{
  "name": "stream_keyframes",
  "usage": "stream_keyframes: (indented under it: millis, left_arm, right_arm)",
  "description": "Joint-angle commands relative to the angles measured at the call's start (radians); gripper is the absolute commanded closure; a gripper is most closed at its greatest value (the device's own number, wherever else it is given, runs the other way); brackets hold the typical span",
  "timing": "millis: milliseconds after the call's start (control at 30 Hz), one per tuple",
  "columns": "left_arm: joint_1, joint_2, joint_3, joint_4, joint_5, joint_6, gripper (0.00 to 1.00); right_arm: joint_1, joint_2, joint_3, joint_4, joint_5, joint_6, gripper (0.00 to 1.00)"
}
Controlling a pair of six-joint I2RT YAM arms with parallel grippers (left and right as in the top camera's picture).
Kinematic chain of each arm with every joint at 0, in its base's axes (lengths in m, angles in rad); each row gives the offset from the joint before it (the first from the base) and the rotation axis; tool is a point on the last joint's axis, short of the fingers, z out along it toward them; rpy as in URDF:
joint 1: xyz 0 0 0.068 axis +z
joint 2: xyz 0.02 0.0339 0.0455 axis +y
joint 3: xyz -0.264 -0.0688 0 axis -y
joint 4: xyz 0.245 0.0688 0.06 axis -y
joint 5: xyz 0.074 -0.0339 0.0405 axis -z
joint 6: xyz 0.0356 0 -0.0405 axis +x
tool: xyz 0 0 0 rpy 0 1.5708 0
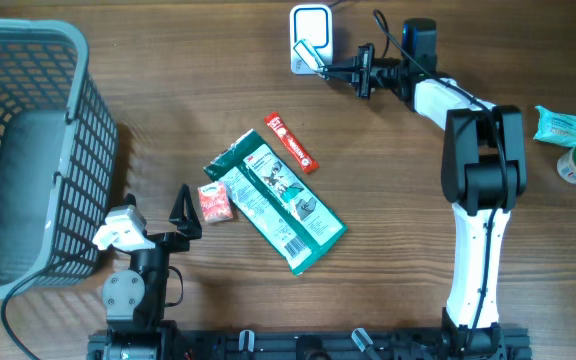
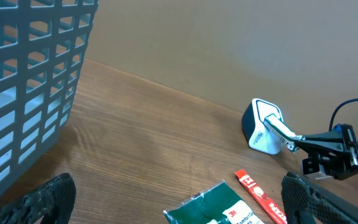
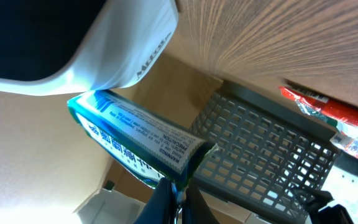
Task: Scan the item barcode
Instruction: 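Carry the AXE box to the right side and release it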
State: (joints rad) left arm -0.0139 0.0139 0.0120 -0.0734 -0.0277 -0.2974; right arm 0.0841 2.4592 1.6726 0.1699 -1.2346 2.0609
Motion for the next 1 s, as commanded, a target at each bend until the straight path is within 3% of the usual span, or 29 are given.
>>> stream_keyframes:
  millis: [0,433,500,567,767,867,933,967]
  left_arm:
    - [-0.003,-0.009,-0.006,0.003,0.005,0.012,0.00]
    - [-0.003,-0.009,-0.006,0.003,0.005,0.012,0.00]
    - [-0.003,-0.009,-0.006,0.003,0.005,0.012,0.00]
    - [-0.003,-0.009,-0.006,0.003,0.005,0.012,0.00]
    - [-0.003,-0.009,-0.006,0.003,0.005,0.012,0.00]
    - [-0.003,-0.009,-0.006,0.003,0.005,0.012,0.00]
    - [-0.003,-0.009,-0.006,0.003,0.005,0.012,0.00]
    - [-0.003,-0.009,-0.006,0.003,0.005,0.012,0.00]
  right_arm:
    - [-0.023,0.005,0.002,0.039,-0.032,0.010,0.96]
    - [-0.048,0.005,0.155,-0.068,-0.069,0.010,0.96]
    - [-0.048,0.005,0.179,-0.190,-0.095,0.010,0.96]
    - [-0.050,0.005,0.181,-0.208,-0.114,0.010,0.96]
    - [-0.121,-0.047,0.181,0.061,-0.149,0.004,0.96]
    - [-0.171,-0.114,0.181,0.152,-0.044,-0.185,0.96]
    - [-0.240,-0.179,0.181,0.097,0.070,-0.547,0.95]
    - [-0.280,-0.203,0.181,-0.039,0.133,-0.739,0.95]
